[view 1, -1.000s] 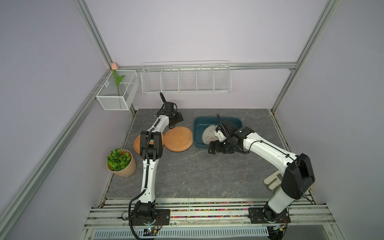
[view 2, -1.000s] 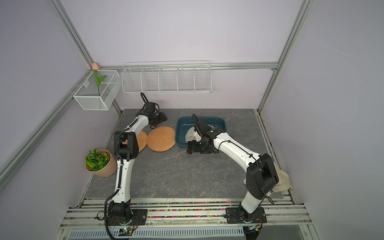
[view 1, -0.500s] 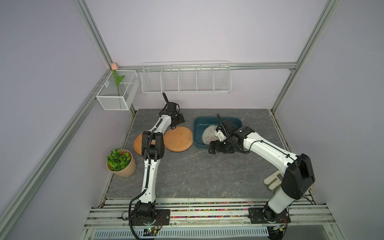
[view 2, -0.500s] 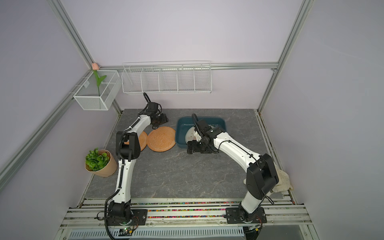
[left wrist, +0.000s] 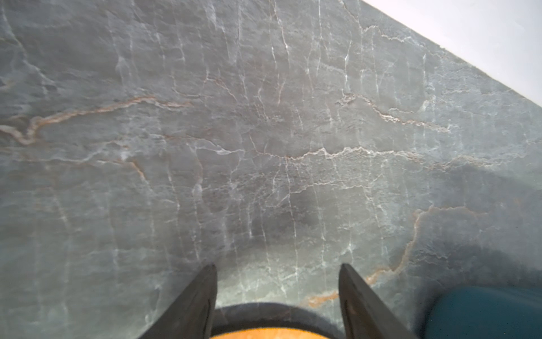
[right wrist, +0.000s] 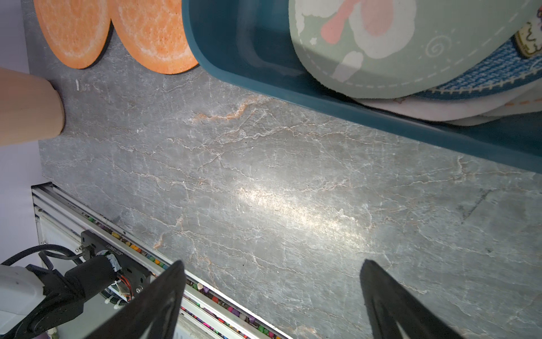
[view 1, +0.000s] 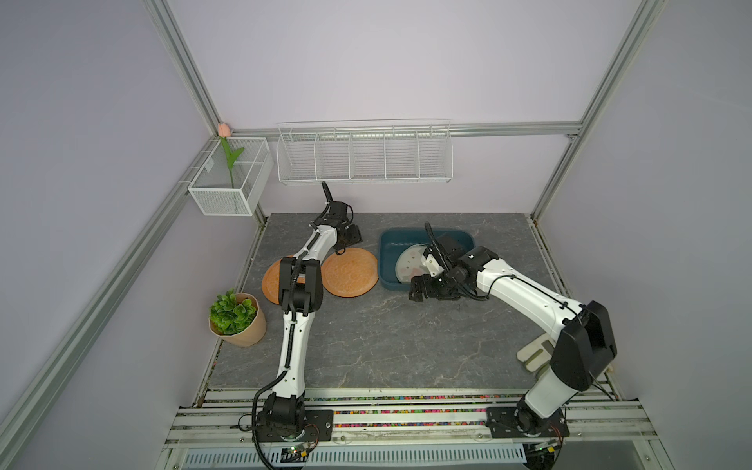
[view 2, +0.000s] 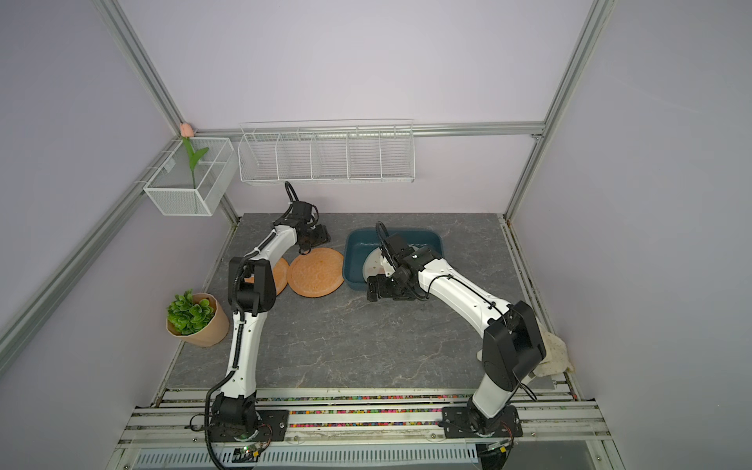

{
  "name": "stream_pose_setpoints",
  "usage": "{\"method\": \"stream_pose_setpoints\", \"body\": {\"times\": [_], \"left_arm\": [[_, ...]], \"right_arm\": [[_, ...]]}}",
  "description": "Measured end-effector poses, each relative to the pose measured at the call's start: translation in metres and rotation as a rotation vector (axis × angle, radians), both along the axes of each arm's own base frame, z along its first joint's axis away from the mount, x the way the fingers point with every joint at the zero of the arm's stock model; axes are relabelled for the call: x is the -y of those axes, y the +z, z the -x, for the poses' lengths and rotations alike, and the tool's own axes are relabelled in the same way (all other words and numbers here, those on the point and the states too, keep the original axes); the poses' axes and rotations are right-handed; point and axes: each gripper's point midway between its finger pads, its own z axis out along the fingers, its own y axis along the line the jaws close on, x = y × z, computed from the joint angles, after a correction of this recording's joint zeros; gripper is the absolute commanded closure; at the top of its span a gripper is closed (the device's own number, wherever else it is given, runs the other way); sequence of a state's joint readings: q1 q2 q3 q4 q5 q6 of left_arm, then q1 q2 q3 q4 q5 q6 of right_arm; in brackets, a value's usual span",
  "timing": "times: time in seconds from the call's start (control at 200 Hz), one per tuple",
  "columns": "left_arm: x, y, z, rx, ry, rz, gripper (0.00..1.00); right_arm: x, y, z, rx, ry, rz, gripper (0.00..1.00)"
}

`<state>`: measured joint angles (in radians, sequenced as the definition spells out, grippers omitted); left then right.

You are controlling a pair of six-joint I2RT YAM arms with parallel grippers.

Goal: Put the coasters into the storage box
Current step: Move the coaster to the center of the board.

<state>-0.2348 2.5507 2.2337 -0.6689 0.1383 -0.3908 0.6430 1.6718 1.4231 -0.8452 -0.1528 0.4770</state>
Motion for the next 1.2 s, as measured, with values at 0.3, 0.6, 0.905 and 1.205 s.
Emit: {"method": "stream_pose_setpoints", "body": {"times": [0.3,0.6,0.905,1.205], "left_arm": [[0.003,-0.002,0.032,-0.065,-0.025,-0.038,0.34],[-0.004,-0.005,0.08,-0.159,-0.043,-0.067,0.35],[-0.006,-0.009,0.158,-0.273,-0.063,-0.072,0.36],[0.006,-0.007,0.209,-0.337,-0.064,-0.003,0.32]], "right_arm": [[-0.001,0.002,0.0,0.002,-0.005,-0.004,0.06],[-0.001,0.01,-0.001,0.022,-0.009,-0.019,0.06],[-0.002,0.009,0.002,0.026,-0.006,-0.024,0.06],[-0.011,0.01,0.005,0.033,0.017,-0.036,0.06]]}}
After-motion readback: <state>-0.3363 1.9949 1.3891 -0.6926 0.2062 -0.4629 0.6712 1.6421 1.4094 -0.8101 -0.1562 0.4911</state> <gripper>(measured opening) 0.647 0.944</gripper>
